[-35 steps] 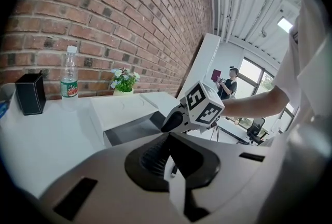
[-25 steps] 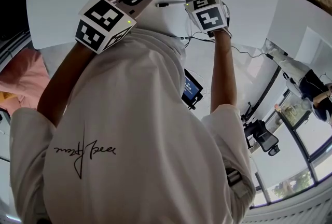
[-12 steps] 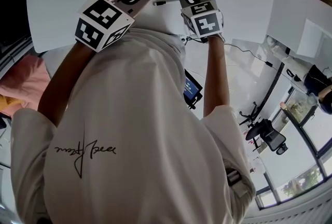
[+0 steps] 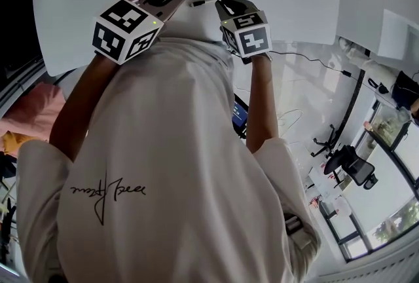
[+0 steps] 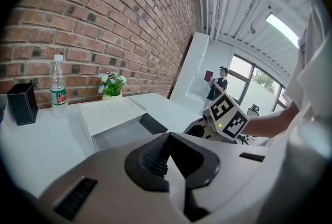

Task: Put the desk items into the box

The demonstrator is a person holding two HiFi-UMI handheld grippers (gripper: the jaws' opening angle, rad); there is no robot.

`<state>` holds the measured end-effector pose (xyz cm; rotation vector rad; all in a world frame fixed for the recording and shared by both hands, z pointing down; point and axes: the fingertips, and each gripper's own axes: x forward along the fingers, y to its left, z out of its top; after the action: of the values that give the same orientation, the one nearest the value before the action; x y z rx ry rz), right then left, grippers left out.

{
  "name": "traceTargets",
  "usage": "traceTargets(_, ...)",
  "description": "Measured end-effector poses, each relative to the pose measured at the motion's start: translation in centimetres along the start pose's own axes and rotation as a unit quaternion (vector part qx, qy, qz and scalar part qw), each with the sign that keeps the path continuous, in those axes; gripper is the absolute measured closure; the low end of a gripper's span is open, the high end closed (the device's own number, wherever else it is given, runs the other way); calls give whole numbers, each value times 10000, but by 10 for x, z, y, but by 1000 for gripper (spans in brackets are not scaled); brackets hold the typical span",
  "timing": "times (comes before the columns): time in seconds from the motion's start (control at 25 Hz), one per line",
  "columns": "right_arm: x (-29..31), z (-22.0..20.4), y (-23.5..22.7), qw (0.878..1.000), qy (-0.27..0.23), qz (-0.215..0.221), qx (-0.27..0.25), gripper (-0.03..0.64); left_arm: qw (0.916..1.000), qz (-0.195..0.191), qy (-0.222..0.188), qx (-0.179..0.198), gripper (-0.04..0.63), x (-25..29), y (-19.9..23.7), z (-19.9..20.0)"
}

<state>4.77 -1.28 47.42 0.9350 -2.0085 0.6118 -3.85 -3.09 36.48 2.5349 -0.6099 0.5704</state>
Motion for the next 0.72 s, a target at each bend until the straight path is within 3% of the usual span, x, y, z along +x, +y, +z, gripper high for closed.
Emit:
traceTargets(0.2,0,-12,2,9992,-235,37,318,574,10000,20,29,48,594,12,0,-2)
traceTargets(0.44,-7,-1,28,9964,-510,81,678,577,10000,-17,-9,40,595,-10,-2,1)
traceTargets(0.72,-6,-12,52,9965,-397,252,691,577,9998,-68,-107,132,595,-10,-2,9)
